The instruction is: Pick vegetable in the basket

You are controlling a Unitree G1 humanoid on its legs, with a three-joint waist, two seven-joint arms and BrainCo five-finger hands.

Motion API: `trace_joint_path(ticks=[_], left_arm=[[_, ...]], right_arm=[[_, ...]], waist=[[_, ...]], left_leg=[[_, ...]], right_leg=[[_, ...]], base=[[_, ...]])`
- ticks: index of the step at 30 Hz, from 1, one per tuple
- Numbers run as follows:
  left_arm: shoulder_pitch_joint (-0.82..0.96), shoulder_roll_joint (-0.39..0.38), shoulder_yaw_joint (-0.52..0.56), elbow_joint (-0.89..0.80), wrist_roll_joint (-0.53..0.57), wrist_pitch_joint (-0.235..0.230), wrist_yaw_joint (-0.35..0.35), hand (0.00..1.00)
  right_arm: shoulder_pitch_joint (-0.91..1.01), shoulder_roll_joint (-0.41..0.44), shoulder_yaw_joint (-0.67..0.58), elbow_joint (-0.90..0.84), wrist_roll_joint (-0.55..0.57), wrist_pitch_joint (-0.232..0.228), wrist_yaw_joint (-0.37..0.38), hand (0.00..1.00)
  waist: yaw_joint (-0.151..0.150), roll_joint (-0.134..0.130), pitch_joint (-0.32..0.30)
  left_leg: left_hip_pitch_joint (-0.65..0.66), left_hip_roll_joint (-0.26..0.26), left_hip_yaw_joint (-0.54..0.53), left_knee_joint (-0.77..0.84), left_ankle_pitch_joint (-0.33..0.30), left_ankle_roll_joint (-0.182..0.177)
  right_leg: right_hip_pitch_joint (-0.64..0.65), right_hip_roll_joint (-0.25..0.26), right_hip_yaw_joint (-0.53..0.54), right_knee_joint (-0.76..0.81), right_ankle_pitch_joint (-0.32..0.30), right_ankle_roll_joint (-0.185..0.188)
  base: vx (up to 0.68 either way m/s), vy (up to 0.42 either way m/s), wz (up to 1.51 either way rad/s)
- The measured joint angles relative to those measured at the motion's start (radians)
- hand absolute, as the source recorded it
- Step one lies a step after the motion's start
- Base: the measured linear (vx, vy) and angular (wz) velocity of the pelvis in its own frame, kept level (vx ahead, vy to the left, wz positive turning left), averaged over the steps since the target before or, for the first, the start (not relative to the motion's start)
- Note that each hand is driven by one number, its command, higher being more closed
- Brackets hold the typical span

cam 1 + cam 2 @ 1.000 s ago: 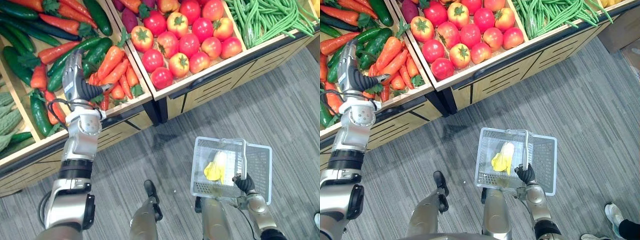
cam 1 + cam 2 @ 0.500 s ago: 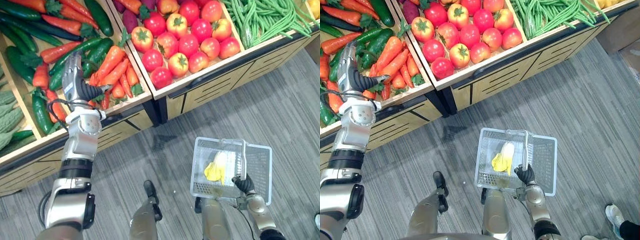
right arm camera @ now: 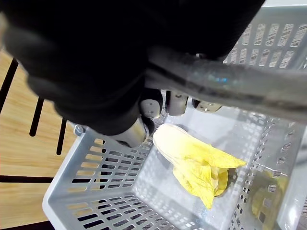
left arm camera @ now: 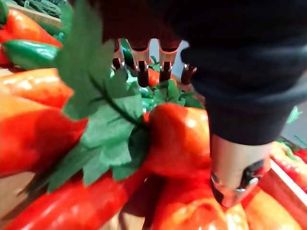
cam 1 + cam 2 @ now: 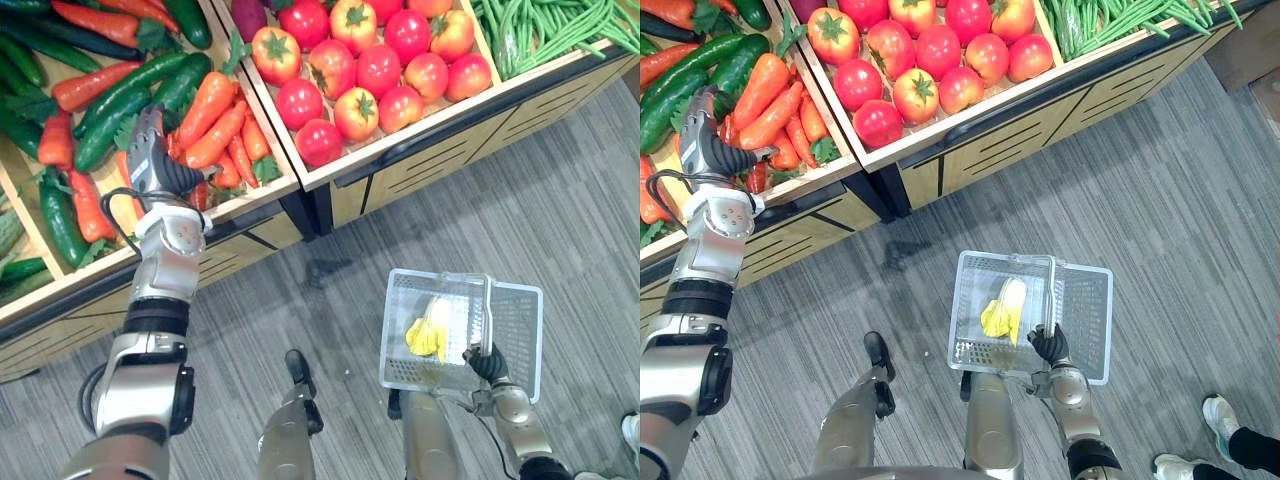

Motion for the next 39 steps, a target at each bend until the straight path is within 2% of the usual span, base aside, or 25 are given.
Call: trace_joint_path(ticks=[10, 11, 16, 27, 34, 39], left_arm=[[-0.035, -0.028, -0.006, 0.046, 0.001, -0.001, -0.026, 0.00], [-0.040, -0.028, -0.006, 0.057, 0.001, -0.001, -0.027, 1.00], [-0.047, -0.032, -0.006, 0.057, 0.001, -0.001, -0.017, 1.00], [-0.066, -0.026, -0.019, 0.056, 0.033, -0.005, 0.007, 1.00], [-0.066, -0.037, -0.059, 0.053, 0.039, -0.005, 0.002, 1.00], [-0.067, -0.040, -0.046, 0.036, 0.039, 0.001, 0.008, 1.00]], right_arm=[[0.025, 0.000, 0.028, -0.057, 0.003, -0.001, -0.007, 1.00], [0.025, 0.000, 0.030, -0.059, 0.003, -0.001, -0.006, 1.00], [0.045, 0.000, 0.032, -0.088, 0.002, -0.001, -0.006, 1.00], [0.059, -0.002, 0.033, -0.096, 0.003, -0.021, -0.009, 1.00], [0.067, -0.003, 0.033, -0.093, 0.002, -0.022, -0.012, 1.00], [0.067, -0.006, 0.032, -0.067, 0.002, -0.022, -0.015, 1.00]], waist=[[-0.006, -0.008, 0.004], [-0.001, -0.008, 0.004], [0.014, -0.007, 0.007], [0.016, -0.007, 0.007], [0.012, -0.007, 0.007], [0.014, -0.005, 0.007]], left_leg=[[-0.012, 0.021, 0.027, 0.013, -0.006, -0.009], [-0.012, 0.027, 0.030, 0.019, -0.008, -0.012], [-0.013, 0.041, 0.042, 0.031, -0.012, -0.018], [-0.017, 0.050, 0.043, 0.033, -0.006, -0.017], [-0.015, 0.053, 0.012, 0.045, 0.000, -0.017], [0.007, 0.049, -0.017, 0.048, 0.010, -0.016]], right_leg=[[-0.021, 0.011, 0.035, -0.004, 0.008, 0.002], [-0.021, 0.016, 0.039, -0.004, 0.009, 0.001], [-0.023, 0.026, 0.050, -0.004, 0.014, 0.004], [-0.029, 0.032, 0.084, -0.006, 0.051, 0.036], [-0.003, 0.031, 0.078, -0.007, 0.052, 0.035], [0.037, 0.027, 0.058, -0.009, 0.051, 0.035]], base=[[-0.01, -0.014, -0.08], [-0.01, -0.035, -0.09], [-0.02, -0.028, -0.07], [0.00, -0.001, -0.01], [-0.01, -0.003, 0.09], [-0.02, -0.001, 0.13]])
